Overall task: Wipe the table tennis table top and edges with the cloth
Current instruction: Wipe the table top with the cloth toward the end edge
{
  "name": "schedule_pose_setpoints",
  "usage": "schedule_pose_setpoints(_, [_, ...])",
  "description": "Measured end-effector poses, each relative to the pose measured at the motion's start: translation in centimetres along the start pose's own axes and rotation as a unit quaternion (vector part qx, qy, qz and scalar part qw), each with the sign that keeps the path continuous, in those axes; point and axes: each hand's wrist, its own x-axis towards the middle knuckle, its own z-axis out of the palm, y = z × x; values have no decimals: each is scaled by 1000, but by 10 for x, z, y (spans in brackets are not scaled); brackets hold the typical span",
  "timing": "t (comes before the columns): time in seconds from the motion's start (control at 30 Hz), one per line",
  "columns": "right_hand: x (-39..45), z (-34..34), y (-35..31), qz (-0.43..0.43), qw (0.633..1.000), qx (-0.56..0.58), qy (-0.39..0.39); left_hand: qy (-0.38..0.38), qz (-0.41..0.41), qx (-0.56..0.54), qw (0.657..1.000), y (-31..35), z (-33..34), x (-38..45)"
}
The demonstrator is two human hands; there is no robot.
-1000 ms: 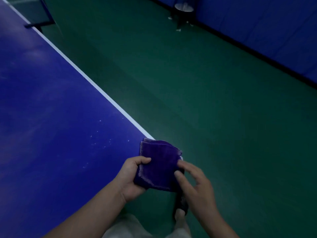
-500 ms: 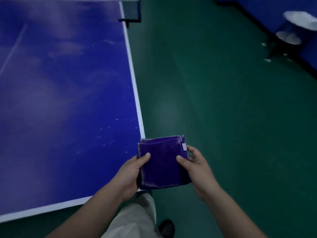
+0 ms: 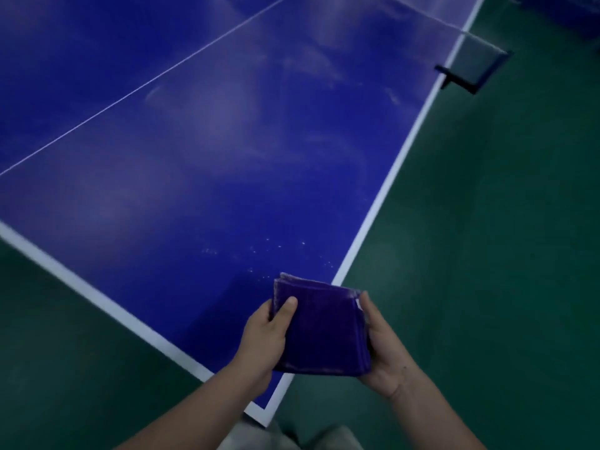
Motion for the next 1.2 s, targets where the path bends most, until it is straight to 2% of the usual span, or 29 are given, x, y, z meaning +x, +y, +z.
schedule_pose_setpoints(0.23, [56, 31, -25, 110, 982, -149, -23, 116, 0, -94, 989, -10, -16, 18])
schedule_pose_setpoints(0.33, [79, 39, -37, 85, 964, -248, -47, 162, 0, -111, 981, -20, -16, 26])
schedule_pose_setpoints(0.4, [93, 48, -46, 37, 932, -354, -66, 197, 12, -117, 973, -26, -10, 33])
schedule_pose_setpoints(0.43, [100, 52, -51, -6, 909, -411, -65, 214, 22, -118, 969, -29, -6, 37])
schedule_pose_setpoints(0.53, [130, 61, -68, -140, 809, -565, -78, 278, 50, -106, 953, -33, 9, 50])
schedule_pose_setpoints(0.67, [174, 61, -83, -194, 689, -691, -97, 369, 38, -3, 929, -41, 14, 69])
schedule_pose_setpoints(0.73, [191, 53, -83, -247, 608, -751, -68, 429, 52, 93, 897, -56, 2, 74])
schedule_pose_setpoints(0.83, [202, 40, -67, -376, 454, -804, -82, 496, 144, 263, 815, -84, -30, 73])
schedule_pose_setpoints(0.9, [209, 37, -43, -401, 375, -826, -127, 509, 167, 358, 765, -106, -56, 71])
schedule_pose_setpoints(0.97, [216, 37, -15, -381, 309, -862, -130, 497, 142, 412, 751, -125, -78, 68])
schedule_pose_setpoints(1.03, [220, 41, 3, -387, 279, -874, -96, 480, 128, 430, 754, -137, -90, 65])
schedule_pose_setpoints(1.1, [222, 45, 17, -400, 273, -872, -67, 464, 142, 428, 763, -146, -95, 64])
schedule_pose_setpoints(1.2, [216, 49, 44, -402, 258, -875, -78, 465, 158, 402, 773, -152, -99, 65])
